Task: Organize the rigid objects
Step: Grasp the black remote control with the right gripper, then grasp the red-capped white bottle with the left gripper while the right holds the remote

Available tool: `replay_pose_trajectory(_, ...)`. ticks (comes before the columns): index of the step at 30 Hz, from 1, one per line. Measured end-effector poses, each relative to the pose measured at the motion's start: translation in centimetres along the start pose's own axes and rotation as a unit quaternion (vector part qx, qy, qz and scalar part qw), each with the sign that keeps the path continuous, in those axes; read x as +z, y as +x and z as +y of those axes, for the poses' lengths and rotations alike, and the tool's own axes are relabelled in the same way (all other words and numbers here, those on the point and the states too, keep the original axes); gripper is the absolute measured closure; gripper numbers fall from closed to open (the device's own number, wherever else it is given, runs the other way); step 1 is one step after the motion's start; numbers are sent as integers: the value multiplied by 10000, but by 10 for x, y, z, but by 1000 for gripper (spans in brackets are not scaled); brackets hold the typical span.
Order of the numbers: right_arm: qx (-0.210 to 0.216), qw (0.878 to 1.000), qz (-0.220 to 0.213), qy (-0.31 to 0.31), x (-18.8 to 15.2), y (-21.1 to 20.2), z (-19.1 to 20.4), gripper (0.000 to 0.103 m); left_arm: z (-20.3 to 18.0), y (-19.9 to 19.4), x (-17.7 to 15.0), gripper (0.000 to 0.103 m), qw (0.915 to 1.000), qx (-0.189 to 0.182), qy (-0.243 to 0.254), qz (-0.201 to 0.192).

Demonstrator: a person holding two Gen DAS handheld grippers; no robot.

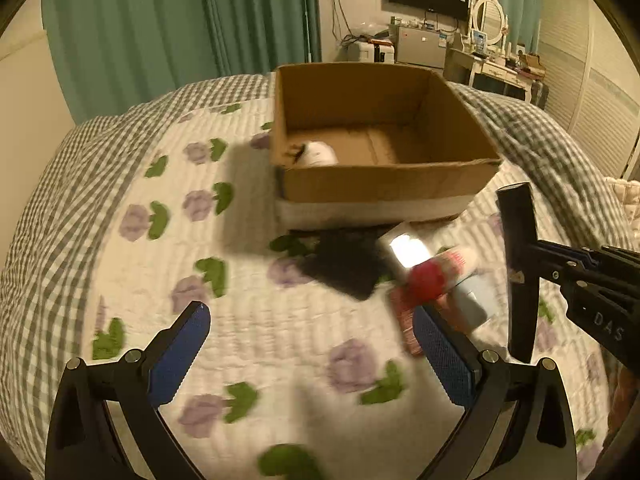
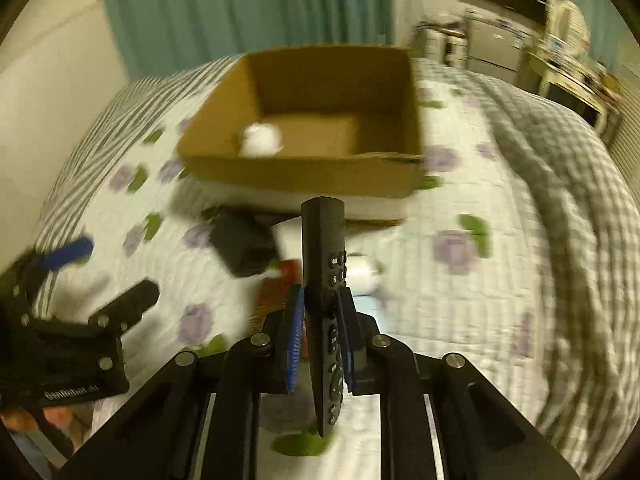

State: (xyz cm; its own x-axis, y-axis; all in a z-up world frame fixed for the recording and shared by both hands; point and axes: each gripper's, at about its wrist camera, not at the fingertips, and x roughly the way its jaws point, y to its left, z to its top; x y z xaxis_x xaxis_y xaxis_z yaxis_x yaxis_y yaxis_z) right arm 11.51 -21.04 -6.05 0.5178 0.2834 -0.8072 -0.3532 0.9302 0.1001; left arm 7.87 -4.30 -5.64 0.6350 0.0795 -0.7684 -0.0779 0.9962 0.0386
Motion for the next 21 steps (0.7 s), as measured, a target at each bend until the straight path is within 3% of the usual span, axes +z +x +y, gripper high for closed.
replay_pose_trajectory(3,-417,9989,56,184,5,-4,-23,88,-22,6,4,0,9998,-160,-24,105)
replay_pose_trajectory(7,-162,9972,167,710,0,8,-55,87,-48,25,5,0,9993,-229,39,296)
replay_pose_trajectory(11,-263,9957,294,834,1,22,-68,88,-66,43,6,0,9981,-149,374,473)
replay_pose_trajectory(14,-43,9935,519,1014,0,47,-76,88,-72,54,10,1,9968,-208,493,598)
replay_pose_trajectory(21,93,9891,468,1393,-7,73,-87,88,-89,65,18,10,9933,-338,1011,455)
